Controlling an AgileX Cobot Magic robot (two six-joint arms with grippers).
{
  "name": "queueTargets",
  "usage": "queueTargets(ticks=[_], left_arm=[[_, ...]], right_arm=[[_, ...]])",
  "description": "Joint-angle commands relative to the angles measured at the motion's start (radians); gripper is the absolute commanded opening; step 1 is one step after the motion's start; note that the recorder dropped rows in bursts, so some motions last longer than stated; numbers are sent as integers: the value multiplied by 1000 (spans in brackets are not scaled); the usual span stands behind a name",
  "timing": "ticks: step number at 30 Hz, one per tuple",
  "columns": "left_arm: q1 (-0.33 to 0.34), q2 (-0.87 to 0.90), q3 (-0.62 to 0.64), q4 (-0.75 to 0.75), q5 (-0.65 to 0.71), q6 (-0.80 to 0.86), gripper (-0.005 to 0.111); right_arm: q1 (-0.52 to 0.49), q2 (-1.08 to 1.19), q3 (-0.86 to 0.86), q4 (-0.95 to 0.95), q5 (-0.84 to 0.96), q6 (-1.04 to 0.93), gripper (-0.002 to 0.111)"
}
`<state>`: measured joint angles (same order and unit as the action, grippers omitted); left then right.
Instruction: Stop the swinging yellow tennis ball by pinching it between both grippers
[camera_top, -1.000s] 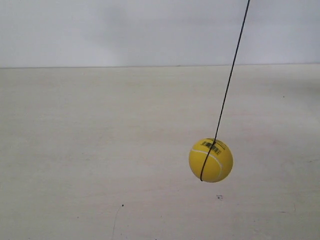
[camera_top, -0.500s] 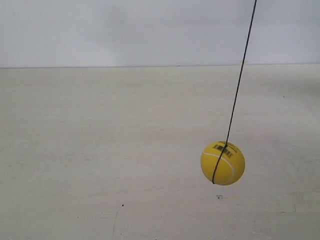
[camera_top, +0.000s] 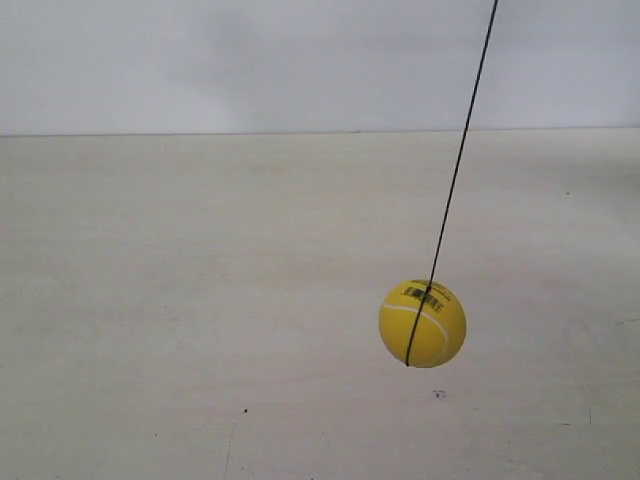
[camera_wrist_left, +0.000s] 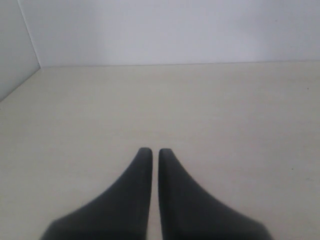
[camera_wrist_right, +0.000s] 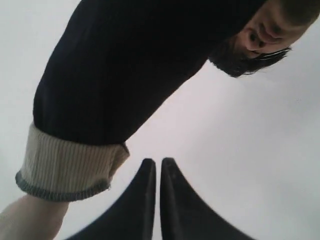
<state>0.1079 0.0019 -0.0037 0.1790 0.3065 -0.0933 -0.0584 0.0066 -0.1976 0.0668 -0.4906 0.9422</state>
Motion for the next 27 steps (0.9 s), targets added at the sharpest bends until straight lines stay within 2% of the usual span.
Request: queueTargets(ticks=[1, 5, 9, 17, 27], left_arm=[[2, -2, 4, -2, 1, 5, 5], [2, -2, 4, -2, 1, 5, 5], [2, -2, 4, -2, 1, 5, 5], [2, -2, 4, -2, 1, 5, 5], [2, -2, 4, -2, 1, 5, 5]], right_arm=[[-1, -7, 116, 59, -130, -3, 0], [-1, -7, 198, 23, -127, -3, 0], [-1, -7, 198, 4, 61, -3, 0], [-1, -7, 198, -25, 208, -5, 0], [-1, -7, 198, -25, 225, -7, 0]])
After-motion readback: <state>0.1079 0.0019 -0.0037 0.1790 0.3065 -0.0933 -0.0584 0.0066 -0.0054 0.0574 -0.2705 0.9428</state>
